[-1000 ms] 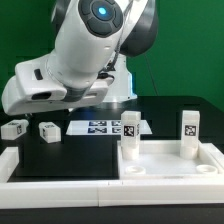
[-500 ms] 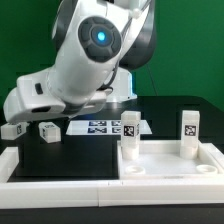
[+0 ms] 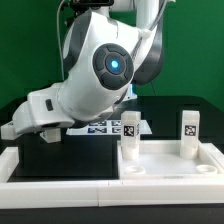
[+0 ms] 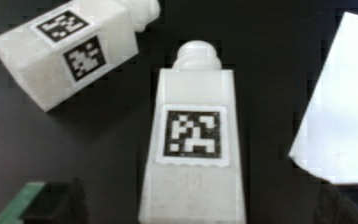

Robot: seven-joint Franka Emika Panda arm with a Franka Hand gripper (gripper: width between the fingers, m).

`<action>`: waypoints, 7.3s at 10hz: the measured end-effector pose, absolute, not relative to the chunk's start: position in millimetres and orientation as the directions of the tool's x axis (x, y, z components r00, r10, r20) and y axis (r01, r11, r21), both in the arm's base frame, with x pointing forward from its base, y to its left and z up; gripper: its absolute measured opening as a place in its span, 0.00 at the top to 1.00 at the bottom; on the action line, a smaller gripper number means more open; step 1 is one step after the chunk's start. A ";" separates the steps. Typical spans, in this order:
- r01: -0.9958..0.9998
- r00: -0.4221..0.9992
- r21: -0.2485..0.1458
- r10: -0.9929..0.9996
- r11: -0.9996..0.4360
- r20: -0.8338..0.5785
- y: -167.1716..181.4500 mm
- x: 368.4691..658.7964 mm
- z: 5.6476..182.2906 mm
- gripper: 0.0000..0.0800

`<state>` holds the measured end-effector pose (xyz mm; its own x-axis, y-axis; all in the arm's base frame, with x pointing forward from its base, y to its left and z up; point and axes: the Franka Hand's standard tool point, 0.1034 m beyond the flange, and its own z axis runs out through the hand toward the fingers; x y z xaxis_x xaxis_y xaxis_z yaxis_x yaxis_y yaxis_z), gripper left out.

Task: Assemble square table

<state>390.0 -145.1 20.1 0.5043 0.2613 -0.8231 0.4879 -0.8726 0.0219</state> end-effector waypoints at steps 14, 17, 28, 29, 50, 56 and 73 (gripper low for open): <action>0.487 0.506 0.007 0.275 -0.873 -0.817 -157.2 378.9 13.6 0.64; 0.487 0.506 0.007 0.275 -0.873 -0.817 -157.2 378.9 13.6 0.64; 0.444 0.681 0.030 0.316 -0.895 -0.661 -121.5 457.4 137.2 0.64; 0.428 0.724 0.063 0.301 -0.902 -0.620 -94.3 480.9 155.1 0.64; 0.301 0.827 0.137 0.330 -0.944 0.454 61.6 596.5 170.6 0.64; 0.341 0.836 0.088 0.345 -0.936 0.426 98.0 595.9 123.8 0.64; 0.254 0.881 -0.051 0.209 -0.966 0.424 96.4 611.7 112.3 0.64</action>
Offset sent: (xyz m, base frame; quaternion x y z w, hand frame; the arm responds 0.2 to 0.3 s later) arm -0.0065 -0.0165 0.0059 0.0135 0.0062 -0.0126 0.9998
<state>611.7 96.4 112.3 0.8811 0.2091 0.4241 0.2539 -0.9659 -0.0513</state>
